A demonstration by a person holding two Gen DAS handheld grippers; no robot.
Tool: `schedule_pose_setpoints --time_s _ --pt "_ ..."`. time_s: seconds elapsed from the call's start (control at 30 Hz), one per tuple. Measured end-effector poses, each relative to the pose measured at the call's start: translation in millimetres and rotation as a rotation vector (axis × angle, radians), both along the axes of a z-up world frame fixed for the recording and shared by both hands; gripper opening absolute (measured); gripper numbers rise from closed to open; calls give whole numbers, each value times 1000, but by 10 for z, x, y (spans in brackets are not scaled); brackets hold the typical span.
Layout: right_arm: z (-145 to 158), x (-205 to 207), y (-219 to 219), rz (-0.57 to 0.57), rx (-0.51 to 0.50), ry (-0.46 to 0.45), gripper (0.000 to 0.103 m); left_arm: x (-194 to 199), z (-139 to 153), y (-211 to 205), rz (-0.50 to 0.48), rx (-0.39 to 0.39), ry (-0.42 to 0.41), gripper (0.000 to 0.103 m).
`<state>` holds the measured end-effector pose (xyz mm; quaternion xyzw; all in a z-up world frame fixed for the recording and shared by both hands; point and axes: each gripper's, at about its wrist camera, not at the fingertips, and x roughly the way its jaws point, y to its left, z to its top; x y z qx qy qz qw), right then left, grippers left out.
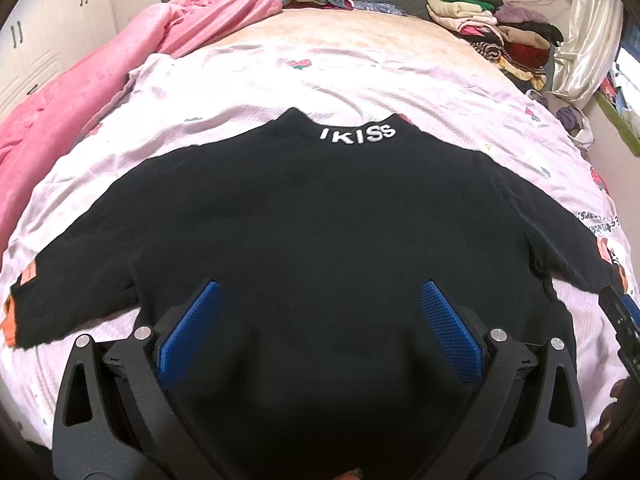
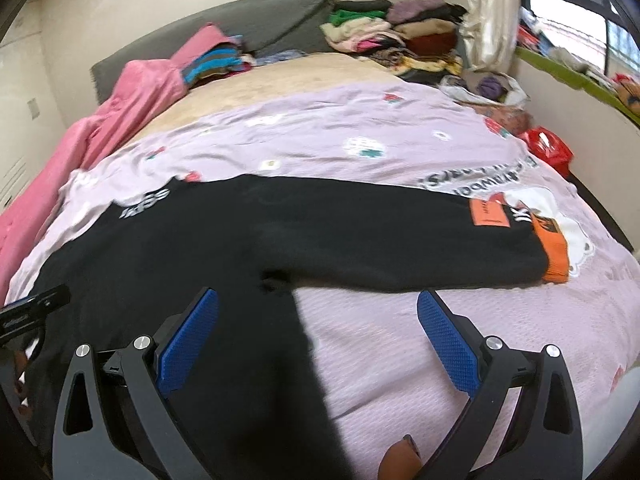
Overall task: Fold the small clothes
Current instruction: 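Grasp the orange cuff of the black sweatshirt sleeve with the right gripper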
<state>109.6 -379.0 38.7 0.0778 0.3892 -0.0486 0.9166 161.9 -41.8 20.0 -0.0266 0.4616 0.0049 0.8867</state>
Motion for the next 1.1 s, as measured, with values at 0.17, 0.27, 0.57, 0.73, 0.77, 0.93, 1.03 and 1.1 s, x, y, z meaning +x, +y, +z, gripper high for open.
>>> schedule_pose_setpoints --time_s 0.17,0.27,0.57,0.73,0.77,0.93,1.03,1.1 --pt "-84 68 -345 -98 5 27 99 130 -9 -132 -17 10 -4 94" --pt "-134 88 -573 -158 23 41 99 202 -23 -220 -29 29 -11 94" --pt "-358 126 -1259 -334 131 95 99 406 -181 -330 -34 38 14 94" --pt "-522 178 -1585 -411 210 127 98 518 -274 -303 -14 31 27 94" --pt "-552 187 -1646 -424 232 128 98 540 -291 -296 -11 34 29 94" --pt "-648 225 -1885 -487 297 98 84 666 -359 -266 6 35 37 94" --pt "-657 217 -2010 -525 343 51 59 720 -366 -227 13 30 35 94" --pt "-632 198 -2074 -535 372 9 30 750 -362 -186 16 21 33 94"
